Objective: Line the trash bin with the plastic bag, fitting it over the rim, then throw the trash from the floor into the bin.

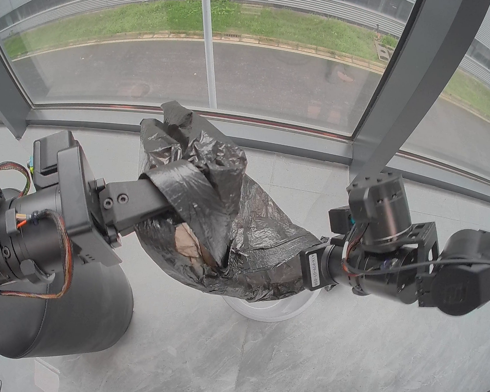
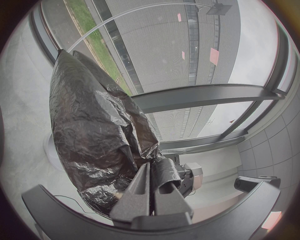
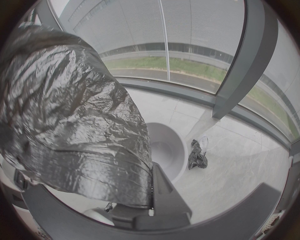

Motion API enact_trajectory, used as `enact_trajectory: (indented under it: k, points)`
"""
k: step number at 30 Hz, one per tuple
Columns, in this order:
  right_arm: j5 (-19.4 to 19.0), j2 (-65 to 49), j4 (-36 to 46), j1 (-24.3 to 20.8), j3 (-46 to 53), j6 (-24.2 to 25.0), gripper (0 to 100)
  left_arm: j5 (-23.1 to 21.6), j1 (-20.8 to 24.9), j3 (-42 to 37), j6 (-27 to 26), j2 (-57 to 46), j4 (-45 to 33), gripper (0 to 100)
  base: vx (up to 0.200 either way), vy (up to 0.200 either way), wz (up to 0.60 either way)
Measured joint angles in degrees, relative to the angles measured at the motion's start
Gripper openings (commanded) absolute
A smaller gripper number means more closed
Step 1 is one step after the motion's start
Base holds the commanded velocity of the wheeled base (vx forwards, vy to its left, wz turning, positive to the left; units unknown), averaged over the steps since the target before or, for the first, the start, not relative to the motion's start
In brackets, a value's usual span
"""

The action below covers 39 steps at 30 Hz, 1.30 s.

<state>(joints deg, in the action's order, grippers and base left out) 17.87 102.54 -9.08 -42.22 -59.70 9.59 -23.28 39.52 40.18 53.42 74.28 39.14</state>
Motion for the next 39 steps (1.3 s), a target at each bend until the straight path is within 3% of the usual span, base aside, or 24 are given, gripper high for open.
enact_trajectory:
  k: [14, 22, 28, 32, 39]
  points:
    - [-9.28, -5.44, 53.18, 2.50, -31.39, 5.38, 0, -7.42, -2.04, -4.88, 2.39, 1.40, 1.37, 0, 0.000, 0.000, 0.00]
    - [-16.20, -5.40, 80.25, 4.33, -47.85, 5.84, 0, -14.02, -2.82, -8.16, 11.53, 3.94, 4.35, 0, 0.000, 0.000, 0.00]
    - [-20.69, -4.41, 89.55, 5.36, -53.44, 2.78, 0, -20.46, -3.36, -11.61, 15.49, 5.88, 7.63, 0, 0.000, 0.000, 0.00]
    - [-22.14, -4.02, 93.75, 5.80, -54.33, -2.60, 0, -24.75, -3.50, -12.96, 15.99, 7.19, 8.07, 0, 0.000, 0.000, 0.00]
    - [-24.03, -3.64, 95.31, 7.13, -51.41, -7.11, 0, -28.28, -3.56, -13.90, 14.98, 10.80, 8.37, 0, 0.000, 0.000, 0.00]
